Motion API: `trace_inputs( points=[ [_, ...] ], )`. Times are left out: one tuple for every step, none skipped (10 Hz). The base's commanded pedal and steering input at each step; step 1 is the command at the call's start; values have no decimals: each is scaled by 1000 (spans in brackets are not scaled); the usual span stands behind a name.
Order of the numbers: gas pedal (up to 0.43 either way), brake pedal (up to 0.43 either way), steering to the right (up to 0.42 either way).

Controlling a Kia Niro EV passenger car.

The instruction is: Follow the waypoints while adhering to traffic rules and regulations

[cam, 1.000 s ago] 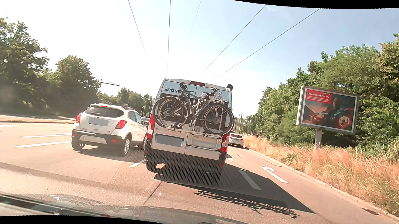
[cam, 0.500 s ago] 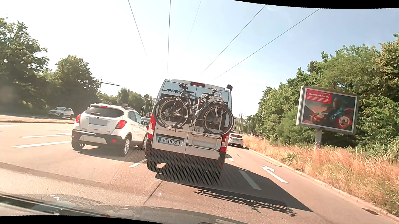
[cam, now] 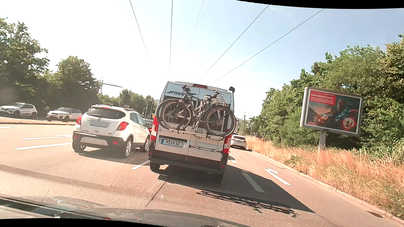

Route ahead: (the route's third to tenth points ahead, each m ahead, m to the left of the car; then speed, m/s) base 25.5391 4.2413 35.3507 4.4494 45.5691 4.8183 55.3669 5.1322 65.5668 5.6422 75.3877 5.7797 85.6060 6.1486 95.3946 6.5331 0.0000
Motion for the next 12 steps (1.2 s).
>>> trace_inputs(
  points=[
    [0,256,2],
    [0,256,2],
    [0,256,2],
    [0,256,2],
    [0,256,2],
    [0,256,2],
    [0,256,2],
    [0,250,2],
    [0,256,2],
    [0,256,2],
    [0,256,2],
    [0,256,2]
  ],
)
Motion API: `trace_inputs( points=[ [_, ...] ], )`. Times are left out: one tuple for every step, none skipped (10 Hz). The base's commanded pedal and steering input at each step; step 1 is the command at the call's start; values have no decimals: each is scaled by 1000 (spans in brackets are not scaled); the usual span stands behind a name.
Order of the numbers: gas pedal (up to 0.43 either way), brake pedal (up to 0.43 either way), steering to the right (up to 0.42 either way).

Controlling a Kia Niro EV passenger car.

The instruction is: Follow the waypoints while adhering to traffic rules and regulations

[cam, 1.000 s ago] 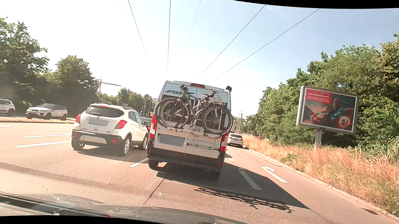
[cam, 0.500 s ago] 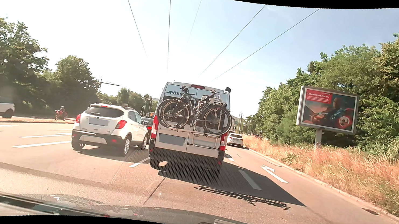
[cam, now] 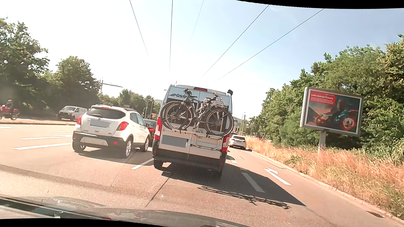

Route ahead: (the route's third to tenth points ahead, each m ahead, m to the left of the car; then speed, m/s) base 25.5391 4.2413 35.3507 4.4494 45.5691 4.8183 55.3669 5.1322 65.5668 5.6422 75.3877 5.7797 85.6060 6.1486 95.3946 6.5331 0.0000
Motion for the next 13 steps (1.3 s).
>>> trace_inputs(
  points=[
    [0,256,2],
    [0,256,2],
    [0,250,2],
    [0,256,2],
    [0,256,2],
    [0,256,2],
    [0,256,2],
    [0,256,2],
    [0,256,2],
    [0,256,2],
    [0,256,2],
    [0,256,2],
    [0,256,2]
  ],
)
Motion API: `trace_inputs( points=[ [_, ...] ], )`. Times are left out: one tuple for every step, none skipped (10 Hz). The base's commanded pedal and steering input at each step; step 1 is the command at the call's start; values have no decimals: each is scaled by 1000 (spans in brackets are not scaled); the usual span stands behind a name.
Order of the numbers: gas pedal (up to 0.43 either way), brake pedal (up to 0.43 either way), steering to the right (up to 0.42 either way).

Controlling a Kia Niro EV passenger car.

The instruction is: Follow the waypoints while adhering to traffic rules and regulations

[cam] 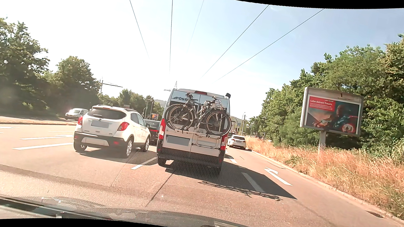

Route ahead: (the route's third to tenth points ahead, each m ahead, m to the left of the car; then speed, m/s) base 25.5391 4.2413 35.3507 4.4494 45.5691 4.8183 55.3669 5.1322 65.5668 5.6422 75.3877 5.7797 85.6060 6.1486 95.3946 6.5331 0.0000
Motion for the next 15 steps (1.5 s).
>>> trace_inputs(
  points=[
    [0,244,2],
    [0,104,2],
    [0,0,2],
    [0,0,2],
    [0,0,2],
    [0,0,2],
    [0,0,3],
    [20,0,4],
    [110,0,5],
    [138,0,6],
    [189,0,6],
    [209,0,7],
    [240,0,7],
    [248,0,8],
    [268,0,8]
  ],
)
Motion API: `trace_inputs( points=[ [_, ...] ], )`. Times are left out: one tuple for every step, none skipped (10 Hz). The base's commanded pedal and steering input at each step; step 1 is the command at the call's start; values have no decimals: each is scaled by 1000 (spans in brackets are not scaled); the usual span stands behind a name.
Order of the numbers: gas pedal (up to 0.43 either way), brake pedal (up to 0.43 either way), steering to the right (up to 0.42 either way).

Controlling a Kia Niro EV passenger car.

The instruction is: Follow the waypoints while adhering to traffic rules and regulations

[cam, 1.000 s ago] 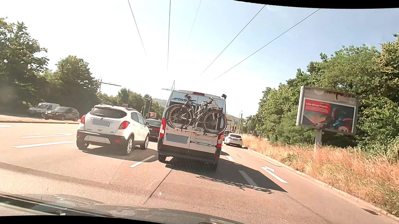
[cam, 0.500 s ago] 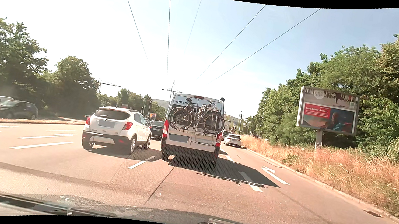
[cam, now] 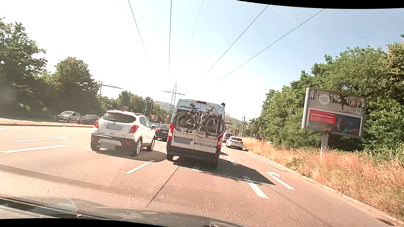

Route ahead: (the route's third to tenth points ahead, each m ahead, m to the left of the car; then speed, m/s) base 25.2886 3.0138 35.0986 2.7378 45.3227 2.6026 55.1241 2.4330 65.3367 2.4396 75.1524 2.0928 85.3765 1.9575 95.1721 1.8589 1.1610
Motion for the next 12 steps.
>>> trace_inputs(
  points=[
    [287,0,8],
    [287,0,8],
    [299,0,8],
    [299,0,8],
    [299,0,8],
    [299,0,8],
    [311,0,8],
    [311,0,8],
    [311,0,8],
    [311,0,8],
    [299,0,8],
    [299,0,8]
  ],
)
